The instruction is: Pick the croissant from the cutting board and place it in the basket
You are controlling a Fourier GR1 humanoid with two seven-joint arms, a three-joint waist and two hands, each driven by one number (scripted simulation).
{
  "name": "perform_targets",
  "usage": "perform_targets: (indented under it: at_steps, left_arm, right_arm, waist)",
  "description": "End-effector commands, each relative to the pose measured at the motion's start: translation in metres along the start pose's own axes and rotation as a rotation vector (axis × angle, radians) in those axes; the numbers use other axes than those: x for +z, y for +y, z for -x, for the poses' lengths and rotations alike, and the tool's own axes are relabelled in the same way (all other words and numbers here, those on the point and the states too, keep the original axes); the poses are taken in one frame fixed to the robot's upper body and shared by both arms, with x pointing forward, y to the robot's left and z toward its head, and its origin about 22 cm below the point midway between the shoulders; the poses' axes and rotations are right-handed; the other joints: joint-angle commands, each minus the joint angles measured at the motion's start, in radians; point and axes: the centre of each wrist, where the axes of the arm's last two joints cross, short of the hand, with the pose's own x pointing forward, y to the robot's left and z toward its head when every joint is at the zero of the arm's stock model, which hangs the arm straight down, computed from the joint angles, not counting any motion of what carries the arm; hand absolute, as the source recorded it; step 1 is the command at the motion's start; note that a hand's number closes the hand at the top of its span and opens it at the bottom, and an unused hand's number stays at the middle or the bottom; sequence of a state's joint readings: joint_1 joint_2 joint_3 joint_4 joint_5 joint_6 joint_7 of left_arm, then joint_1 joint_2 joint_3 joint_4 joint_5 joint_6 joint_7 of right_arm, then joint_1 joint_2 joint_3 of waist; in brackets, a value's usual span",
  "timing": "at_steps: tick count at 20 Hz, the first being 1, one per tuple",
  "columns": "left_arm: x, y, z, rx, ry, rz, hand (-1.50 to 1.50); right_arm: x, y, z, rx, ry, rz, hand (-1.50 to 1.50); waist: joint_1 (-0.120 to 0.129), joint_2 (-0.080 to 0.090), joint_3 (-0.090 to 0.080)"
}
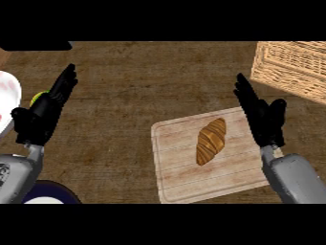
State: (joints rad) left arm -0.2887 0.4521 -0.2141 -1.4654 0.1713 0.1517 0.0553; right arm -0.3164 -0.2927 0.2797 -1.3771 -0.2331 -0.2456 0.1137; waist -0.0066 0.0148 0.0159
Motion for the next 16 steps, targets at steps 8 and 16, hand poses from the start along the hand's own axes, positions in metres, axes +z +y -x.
perform_targets:
  at_steps: [8, 16]
  left_arm:
    - [0.012, 0.022, 0.034, 0.13, 0.238, -0.106, 0.0]
    - [0.011, 0.036, 0.04, 0.139, 0.28, -0.124, 0.0]
  right_arm:
    - [-0.015, -0.042, -0.064, 0.314, -0.557, -0.198, 1.5]
    - [-0.004, 0.118, -0.064, 0.398, -0.664, 0.008, -1.5]
  waist:
    - [0.041, -0.006, -0.017]
    - [0.014, -0.017, -0.018]
